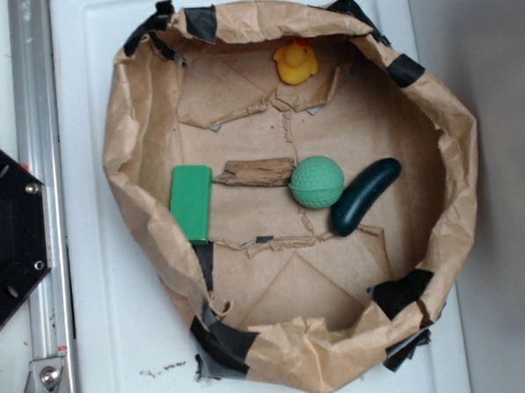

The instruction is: Grab the plastic pickle.

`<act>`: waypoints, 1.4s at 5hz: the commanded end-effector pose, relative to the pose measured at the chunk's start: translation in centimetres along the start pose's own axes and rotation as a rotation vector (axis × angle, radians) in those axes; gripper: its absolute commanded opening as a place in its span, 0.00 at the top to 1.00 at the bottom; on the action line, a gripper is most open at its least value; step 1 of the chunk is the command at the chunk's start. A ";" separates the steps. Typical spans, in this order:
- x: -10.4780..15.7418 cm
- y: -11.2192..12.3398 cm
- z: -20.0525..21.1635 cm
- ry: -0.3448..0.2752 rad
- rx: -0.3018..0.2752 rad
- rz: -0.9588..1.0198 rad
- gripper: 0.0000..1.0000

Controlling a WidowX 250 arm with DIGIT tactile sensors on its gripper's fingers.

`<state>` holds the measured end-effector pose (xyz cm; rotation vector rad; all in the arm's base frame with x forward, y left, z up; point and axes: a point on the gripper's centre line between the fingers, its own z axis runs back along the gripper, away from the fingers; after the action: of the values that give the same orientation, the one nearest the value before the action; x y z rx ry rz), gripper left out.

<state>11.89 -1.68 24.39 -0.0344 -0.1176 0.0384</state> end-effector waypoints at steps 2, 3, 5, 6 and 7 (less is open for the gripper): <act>3.5 0.1 -2.7 -0.218 -0.054 0.129 0.00; 7.0 0.3 -5.3 -0.225 -0.073 0.177 0.00; 13.1 1.1 -11.0 -0.186 -0.079 0.264 0.00; 15.7 2.0 -14.1 -0.180 -0.103 0.190 0.00; 18.1 2.9 -15.9 -0.198 -0.070 0.188 0.00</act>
<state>30.69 0.93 8.86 -0.1043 -0.2479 0.2180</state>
